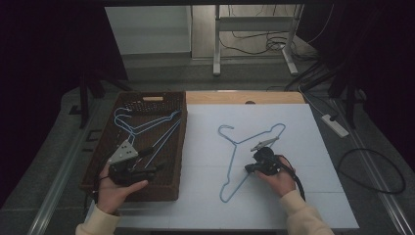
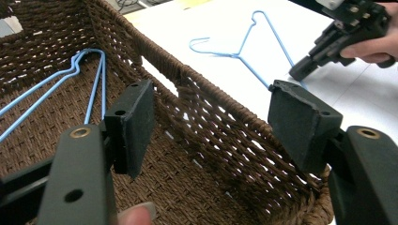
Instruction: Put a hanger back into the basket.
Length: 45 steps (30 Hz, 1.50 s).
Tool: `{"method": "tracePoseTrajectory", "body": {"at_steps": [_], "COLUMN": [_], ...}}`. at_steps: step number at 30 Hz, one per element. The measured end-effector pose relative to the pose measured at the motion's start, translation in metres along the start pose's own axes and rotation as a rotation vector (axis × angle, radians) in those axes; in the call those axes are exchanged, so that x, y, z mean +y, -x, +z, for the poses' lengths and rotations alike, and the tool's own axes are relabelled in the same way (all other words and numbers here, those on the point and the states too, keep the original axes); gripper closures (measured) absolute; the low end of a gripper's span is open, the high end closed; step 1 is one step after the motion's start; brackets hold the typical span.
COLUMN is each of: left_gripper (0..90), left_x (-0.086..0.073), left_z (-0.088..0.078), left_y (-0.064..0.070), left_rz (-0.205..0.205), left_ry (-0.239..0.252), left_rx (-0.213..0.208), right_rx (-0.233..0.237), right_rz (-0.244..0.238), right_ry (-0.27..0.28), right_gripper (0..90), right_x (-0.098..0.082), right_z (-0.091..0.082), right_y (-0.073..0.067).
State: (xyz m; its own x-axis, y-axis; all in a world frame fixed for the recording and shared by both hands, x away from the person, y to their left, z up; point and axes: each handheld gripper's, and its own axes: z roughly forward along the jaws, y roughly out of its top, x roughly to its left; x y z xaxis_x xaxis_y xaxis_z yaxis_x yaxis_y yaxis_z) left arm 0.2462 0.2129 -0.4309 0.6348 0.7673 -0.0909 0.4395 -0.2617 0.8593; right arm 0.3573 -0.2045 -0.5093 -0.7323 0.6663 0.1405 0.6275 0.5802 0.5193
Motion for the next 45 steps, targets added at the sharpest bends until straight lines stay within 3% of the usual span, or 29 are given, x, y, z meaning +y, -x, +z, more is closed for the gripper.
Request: {"method": "tracePoseTrajectory", "body": {"at_steps": [7,12,16,21,24,32,45], "left_gripper": [32.6,32.6,32.6,32.6,32.6,32.6,32.6], "left_x": [0.0,0.0,-0.001,0.0,-0.001,0.0,0.0], "left_z": [0.0,0.001,0.002,0.002,0.002,0.001,0.002], "left_y": [0.001,0.0,0.0,0.001,0.0,0.0,0.002], "left_rz": [0.001,-0.001,-0.001,0.002,0.0,0.002,0.002], "left_ry": [-0.001,-0.002,-0.006,-0.007,-0.007,-0.003,-0.004], "left_rx": [-0.002,-0.002,-0.004,-0.006,-0.004,-0.007,-0.011], "right_rx": [0.012,0.0,-0.044,-0.111,-0.116,-0.142,-0.129], "right_rz": [0.023,0.009,0.048,0.076,0.093,0.094,0.1], "right_ry": [0.013,0.018,0.052,0.042,0.04,0.023,0.025], "right_gripper": [90.0,90.0,90.0,90.0,90.0,90.0,90.0], "right_x": [-0.013,-0.014,-0.007,0.002,0.003,-0.005,-0.047], "right_z": [-0.008,-0.009,-0.011,-0.009,-0.009,-0.015,-0.041], "right_y": [0.002,0.003,0.02,0.042,0.049,0.048,0.038]}}
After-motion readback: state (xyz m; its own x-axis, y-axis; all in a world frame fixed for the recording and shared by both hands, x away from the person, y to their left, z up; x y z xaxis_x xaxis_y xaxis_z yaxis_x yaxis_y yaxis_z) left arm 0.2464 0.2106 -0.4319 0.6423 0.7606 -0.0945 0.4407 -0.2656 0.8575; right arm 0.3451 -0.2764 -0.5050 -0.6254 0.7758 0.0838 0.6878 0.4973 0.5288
